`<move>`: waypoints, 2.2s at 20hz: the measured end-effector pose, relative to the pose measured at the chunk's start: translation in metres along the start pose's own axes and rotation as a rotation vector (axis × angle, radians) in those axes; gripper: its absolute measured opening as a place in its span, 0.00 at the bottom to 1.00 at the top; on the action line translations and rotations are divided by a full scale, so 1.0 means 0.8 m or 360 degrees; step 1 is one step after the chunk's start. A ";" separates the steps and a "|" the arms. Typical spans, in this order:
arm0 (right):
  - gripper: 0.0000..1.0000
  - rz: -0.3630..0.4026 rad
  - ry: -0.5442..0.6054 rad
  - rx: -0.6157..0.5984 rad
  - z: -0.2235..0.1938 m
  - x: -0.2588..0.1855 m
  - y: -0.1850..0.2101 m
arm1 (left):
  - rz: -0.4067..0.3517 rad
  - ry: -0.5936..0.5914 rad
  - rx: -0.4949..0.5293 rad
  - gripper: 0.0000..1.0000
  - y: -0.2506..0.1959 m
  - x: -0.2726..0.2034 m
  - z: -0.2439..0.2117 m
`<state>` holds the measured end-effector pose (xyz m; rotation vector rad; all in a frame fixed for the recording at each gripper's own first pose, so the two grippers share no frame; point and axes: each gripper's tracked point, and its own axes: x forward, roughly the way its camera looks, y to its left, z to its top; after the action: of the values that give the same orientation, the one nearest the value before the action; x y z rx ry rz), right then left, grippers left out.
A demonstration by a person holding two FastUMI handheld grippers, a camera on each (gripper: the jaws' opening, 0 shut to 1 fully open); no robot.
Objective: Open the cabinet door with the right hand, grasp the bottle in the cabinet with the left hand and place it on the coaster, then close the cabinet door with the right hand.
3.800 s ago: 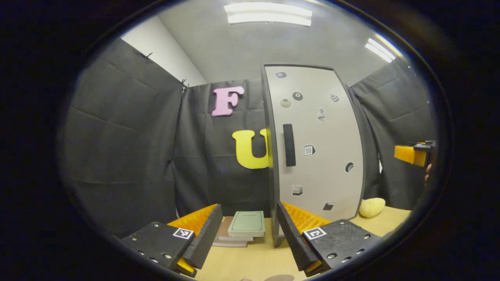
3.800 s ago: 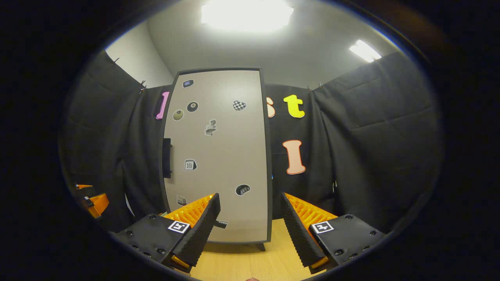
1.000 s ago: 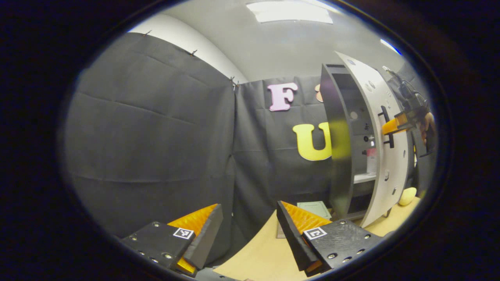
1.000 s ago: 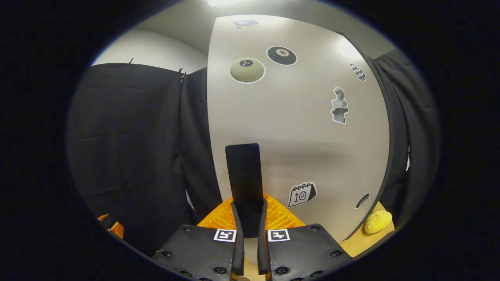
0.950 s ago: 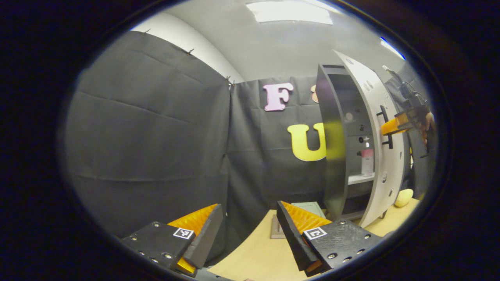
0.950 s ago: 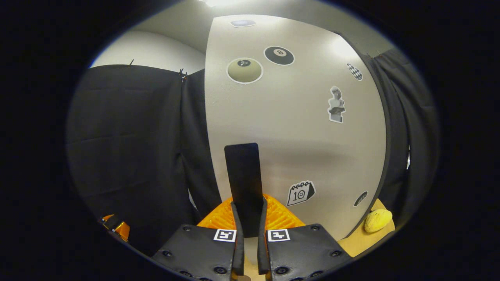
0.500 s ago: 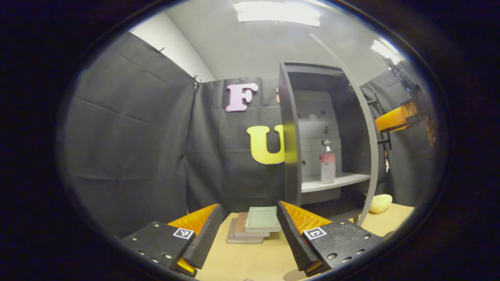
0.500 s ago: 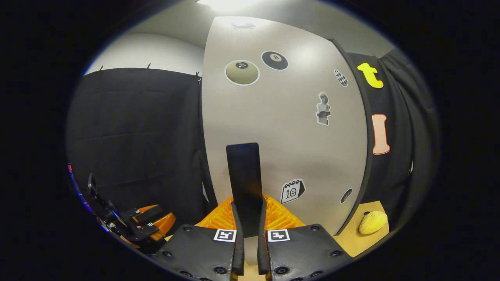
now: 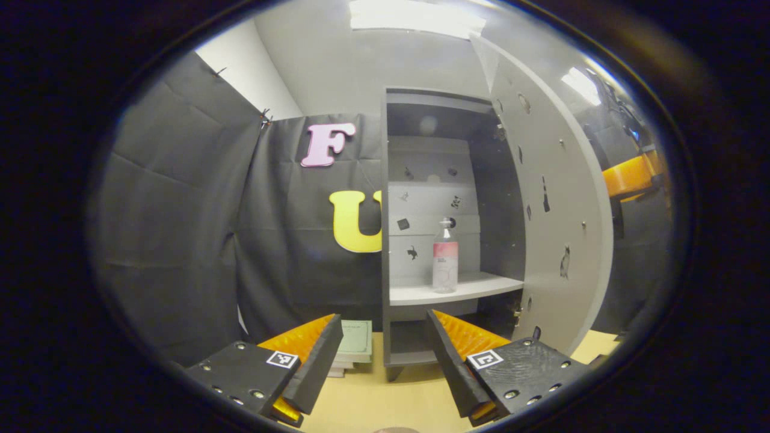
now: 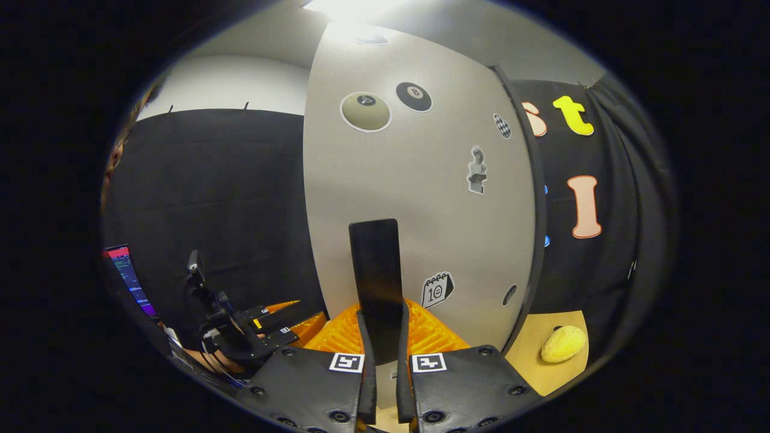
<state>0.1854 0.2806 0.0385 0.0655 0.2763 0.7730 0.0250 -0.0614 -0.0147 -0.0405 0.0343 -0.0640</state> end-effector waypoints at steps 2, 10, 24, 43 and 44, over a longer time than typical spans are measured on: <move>0.15 -0.0029 -0.0016 -0.0010 0.000 -0.002 -0.004 | -0.0040 -0.0008 0.0011 0.86 -0.023 0.013 0.004; 0.14 -0.0151 -0.0098 0.0011 0.007 -0.009 -0.021 | -0.0169 -0.0017 0.0044 0.84 -0.096 0.044 0.009; 0.16 -0.0272 -0.0172 0.0329 -0.009 -0.118 -0.046 | -0.0229 -0.0040 0.0090 0.84 -0.173 0.111 0.025; 0.98 -0.1134 0.0090 0.0148 -0.108 -0.209 -0.254 | -0.0220 0.0012 0.0181 0.84 -0.186 0.342 0.040; 0.98 -0.1148 0.0096 0.0168 -0.112 -0.210 -0.259 | -0.0205 0.0026 0.0189 0.86 -0.186 0.351 0.034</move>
<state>0.1875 0.0114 -0.0434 0.0373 0.3682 0.0435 0.2969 -0.2270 0.0095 0.0767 0.0443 -0.1949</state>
